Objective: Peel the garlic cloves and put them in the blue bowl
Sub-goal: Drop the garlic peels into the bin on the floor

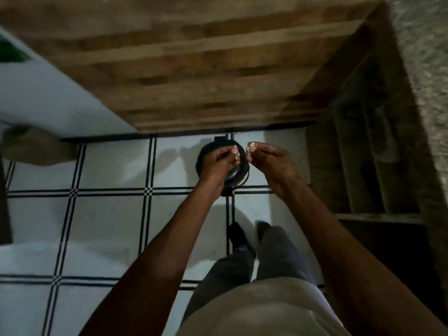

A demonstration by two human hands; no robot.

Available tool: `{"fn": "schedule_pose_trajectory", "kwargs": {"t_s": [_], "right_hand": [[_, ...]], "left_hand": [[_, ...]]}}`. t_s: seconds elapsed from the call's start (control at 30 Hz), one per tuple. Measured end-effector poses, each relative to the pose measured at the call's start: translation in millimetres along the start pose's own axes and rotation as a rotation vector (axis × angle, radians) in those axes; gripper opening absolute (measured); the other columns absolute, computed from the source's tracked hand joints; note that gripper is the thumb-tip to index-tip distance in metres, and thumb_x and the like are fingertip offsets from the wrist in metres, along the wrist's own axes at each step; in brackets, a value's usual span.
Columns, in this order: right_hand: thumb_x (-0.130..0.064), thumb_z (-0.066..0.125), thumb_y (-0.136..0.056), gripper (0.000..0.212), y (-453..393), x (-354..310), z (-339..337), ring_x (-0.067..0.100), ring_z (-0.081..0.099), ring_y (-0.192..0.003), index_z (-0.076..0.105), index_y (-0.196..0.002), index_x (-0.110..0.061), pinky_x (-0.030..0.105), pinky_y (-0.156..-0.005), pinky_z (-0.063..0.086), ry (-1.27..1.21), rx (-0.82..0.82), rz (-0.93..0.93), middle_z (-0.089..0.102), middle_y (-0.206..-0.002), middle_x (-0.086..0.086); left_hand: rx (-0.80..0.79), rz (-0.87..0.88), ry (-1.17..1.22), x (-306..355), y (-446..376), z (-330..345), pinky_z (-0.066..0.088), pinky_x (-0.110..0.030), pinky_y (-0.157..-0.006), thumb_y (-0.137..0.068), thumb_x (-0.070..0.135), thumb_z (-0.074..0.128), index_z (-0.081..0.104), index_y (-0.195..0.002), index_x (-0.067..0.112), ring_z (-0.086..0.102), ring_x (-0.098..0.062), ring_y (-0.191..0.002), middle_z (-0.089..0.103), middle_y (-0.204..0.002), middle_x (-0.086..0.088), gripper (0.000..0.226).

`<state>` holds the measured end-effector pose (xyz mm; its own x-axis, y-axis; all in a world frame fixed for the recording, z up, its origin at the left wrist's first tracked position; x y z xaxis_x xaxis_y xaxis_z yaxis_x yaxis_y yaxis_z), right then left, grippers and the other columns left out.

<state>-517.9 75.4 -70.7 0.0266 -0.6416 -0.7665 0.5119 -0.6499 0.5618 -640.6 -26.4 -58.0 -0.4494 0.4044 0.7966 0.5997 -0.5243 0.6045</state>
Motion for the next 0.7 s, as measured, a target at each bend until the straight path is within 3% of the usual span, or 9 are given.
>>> {"fn": "schedule_pose_trajectory", "kwargs": {"t_s": [0.1, 0.23, 0.3, 0.43, 0.6, 0.7], "right_hand": [[-0.008, 0.073, -0.096, 0.019, -17.0, 12.3, 33.2, 0.032, 0.074, -0.106, 0.077, -0.113, 0.0, 0.043, -0.102, 0.058, 0.101, -0.045, 0.033, 0.077, -0.11, 0.019], [-0.011, 0.07, -0.099, 0.011, -35.6, 29.0, 68.1, 0.029, 0.072, -0.098, 0.08, -0.102, -0.006, 0.049, -0.106, 0.056, 0.202, -0.061, 0.072, 0.077, -0.097, 0.014], [-0.016, 0.074, -0.097, 0.013, -45.9, 38.8, 79.7, 0.032, 0.071, -0.107, 0.08, -0.104, -0.007, 0.051, -0.109, 0.054, 0.234, -0.049, 0.108, 0.077, -0.102, 0.014], [-0.015, 0.075, -0.095, 0.014, -60.8, 57.4, 93.4, 0.033, 0.069, -0.117, 0.078, -0.107, -0.008, 0.047, -0.108, 0.054, 0.259, -0.027, 0.166, 0.076, -0.113, 0.014], [-0.011, 0.069, -0.099, 0.012, -83.7, 79.0, 102.2, 0.029, 0.073, -0.104, 0.076, -0.108, -0.005, 0.036, -0.093, 0.06, 0.247, -0.014, 0.2, 0.076, -0.106, 0.015], [-0.012, 0.064, -0.102, 0.016, -99.3, 96.3, 110.4, 0.034, 0.071, -0.111, 0.071, -0.113, -0.003, 0.041, -0.099, 0.059, 0.293, -0.028, 0.235, 0.072, -0.116, 0.023]], "left_hand": [[0.039, -0.025, 0.031, -5.1, -19.4, -39.7, 0.057, -0.035, -0.1, -0.1, 0.016, 0.068, 0.07, -0.126, 0.01, 0.071, -0.018, -0.108, 0.073, -0.119, -0.005, 0.026], [0.081, -0.004, 0.087, -9.9, -37.5, -80.2, 0.058, -0.029, -0.095, -0.1, 0.014, 0.068, 0.071, -0.122, 0.01, 0.072, -0.02, -0.11, 0.074, -0.117, -0.007, 0.023], [0.105, -0.019, 0.099, -14.3, -47.8, -93.6, 0.058, -0.026, -0.091, -0.101, 0.013, 0.066, 0.07, -0.118, 0.012, 0.071, -0.019, -0.11, 0.073, -0.116, -0.005, 0.018], [0.138, -0.096, 0.123, -27.6, -69.0, -106.1, 0.057, -0.028, -0.092, -0.101, 0.012, 0.065, 0.069, -0.118, 0.005, 0.069, -0.025, -0.113, 0.071, -0.119, -0.013, 0.018], [0.166, -0.185, 0.108, -43.1, -99.0, -110.2, 0.057, -0.024, -0.087, -0.103, 0.015, 0.064, 0.069, -0.106, 0.009, 0.07, -0.015, -0.095, 0.071, -0.103, -0.006, 0.008], [0.151, -0.235, 0.092, -56.0, -118.4, -109.1, 0.055, -0.034, -0.096, -0.105, 0.01, 0.059, 0.066, -0.089, 0.015, 0.066, -0.015, -0.085, 0.068, -0.09, -0.005, 0.018]]}}
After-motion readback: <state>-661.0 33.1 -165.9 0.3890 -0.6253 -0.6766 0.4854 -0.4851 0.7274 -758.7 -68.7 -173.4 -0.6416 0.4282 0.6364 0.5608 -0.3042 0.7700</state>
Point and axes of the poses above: each hand's wrist, its own y-axis away from the middle knuckle, its own z-axis out of the palm, x = y × z, the point moved 4 cm from there along -y, towards the middle knuckle
